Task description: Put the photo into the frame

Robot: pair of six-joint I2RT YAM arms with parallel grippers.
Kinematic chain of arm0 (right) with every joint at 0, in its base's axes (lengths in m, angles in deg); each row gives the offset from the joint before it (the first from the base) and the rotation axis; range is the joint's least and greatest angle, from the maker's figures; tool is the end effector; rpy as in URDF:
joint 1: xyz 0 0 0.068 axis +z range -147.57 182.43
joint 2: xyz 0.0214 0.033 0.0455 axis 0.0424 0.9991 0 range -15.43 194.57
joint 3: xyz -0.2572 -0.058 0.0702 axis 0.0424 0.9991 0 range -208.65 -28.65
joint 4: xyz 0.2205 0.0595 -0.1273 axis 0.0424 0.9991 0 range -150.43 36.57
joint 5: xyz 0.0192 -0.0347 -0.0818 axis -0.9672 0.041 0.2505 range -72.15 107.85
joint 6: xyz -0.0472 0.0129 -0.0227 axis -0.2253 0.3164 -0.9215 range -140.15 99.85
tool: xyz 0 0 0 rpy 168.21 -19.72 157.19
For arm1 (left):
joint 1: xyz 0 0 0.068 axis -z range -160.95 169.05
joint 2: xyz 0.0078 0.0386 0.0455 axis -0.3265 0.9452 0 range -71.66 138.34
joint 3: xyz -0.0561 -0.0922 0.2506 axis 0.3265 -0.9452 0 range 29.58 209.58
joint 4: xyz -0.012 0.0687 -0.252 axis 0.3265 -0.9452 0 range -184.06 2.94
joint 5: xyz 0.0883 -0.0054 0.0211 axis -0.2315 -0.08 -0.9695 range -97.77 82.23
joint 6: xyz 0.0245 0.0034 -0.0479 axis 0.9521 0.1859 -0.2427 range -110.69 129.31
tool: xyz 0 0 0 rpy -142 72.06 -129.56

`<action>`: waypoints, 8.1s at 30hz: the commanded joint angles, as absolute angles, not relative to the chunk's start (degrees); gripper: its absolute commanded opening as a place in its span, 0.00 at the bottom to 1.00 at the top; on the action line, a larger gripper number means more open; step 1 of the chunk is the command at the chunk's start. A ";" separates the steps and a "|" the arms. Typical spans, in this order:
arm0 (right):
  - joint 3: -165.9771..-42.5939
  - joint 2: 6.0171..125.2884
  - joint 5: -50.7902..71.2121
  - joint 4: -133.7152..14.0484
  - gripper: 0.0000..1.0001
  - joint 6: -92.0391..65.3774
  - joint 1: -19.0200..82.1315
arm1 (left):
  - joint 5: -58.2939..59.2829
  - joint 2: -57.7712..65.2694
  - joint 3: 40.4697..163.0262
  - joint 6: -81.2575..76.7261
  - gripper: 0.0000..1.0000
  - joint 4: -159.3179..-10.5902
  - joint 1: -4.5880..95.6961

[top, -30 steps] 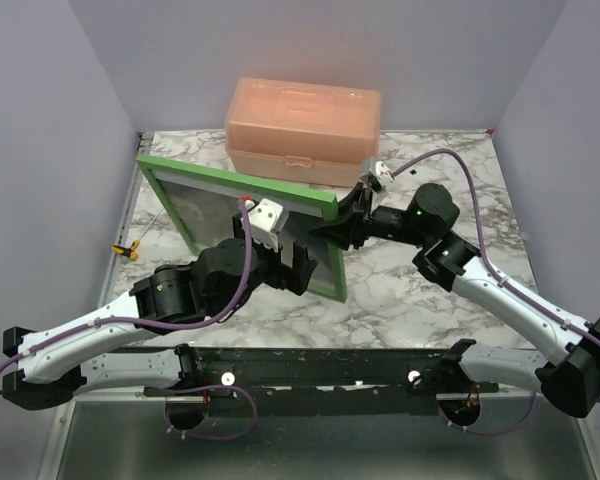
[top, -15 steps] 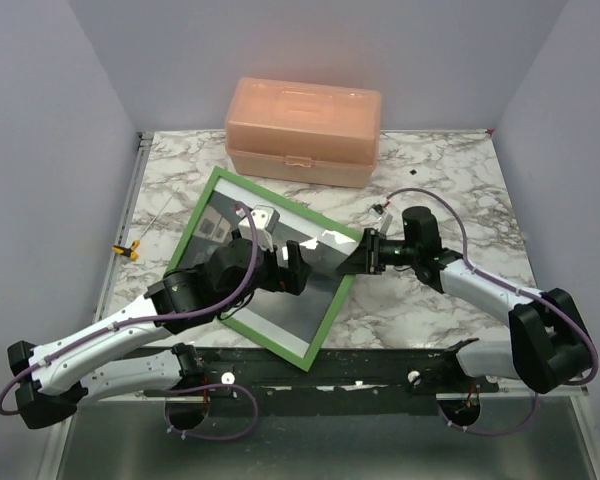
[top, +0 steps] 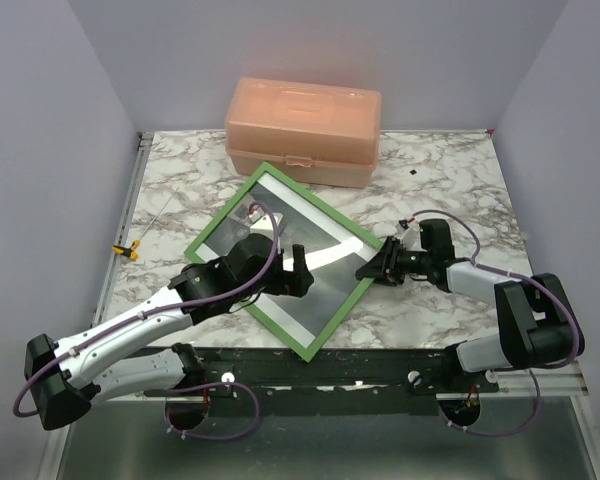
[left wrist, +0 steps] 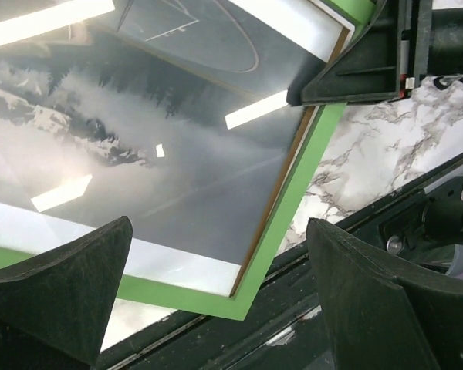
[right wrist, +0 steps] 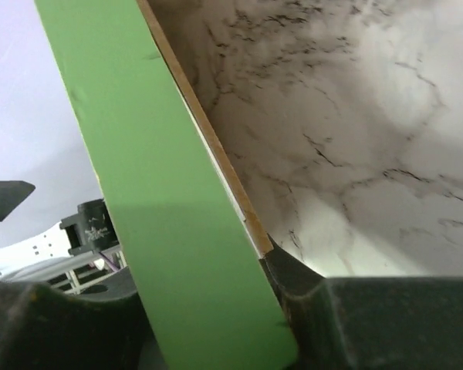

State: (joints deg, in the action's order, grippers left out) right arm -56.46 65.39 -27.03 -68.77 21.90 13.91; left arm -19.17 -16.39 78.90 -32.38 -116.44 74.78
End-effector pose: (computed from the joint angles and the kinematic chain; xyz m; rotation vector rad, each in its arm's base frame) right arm 0.2339 0.0731 0.1448 0.2370 2.4622 1.3572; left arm 0.1231 -0.1681 0.3017 0.1609 2.2676 -0.7322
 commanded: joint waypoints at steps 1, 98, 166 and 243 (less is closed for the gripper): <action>-57.73 67.70 -5.64 -66.02 0.41 12.87 12.53 | -15.90 -16.16 76.61 -34.26 0.98 -117.43 73.23; -41.38 28.74 -19.71 -26.87 0.96 19.97 16.67 | 5.41 27.62 88.72 -32.85 0.83 -110.61 53.42; -57.08 42.94 -5.34 -25.77 1.00 20.54 26.07 | -2.12 -3.71 66.72 -44.80 0.93 -115.81 60.26; -70.71 74.94 -1.05 -45.21 1.00 10.70 -1.68 | -6.19 33.13 89.54 -26.00 0.58 -118.85 44.03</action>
State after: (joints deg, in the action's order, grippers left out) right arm -77.23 76.51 9.62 -50.41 6.01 -2.57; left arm 0.77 26.32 88.32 -31.68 -117.73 45.25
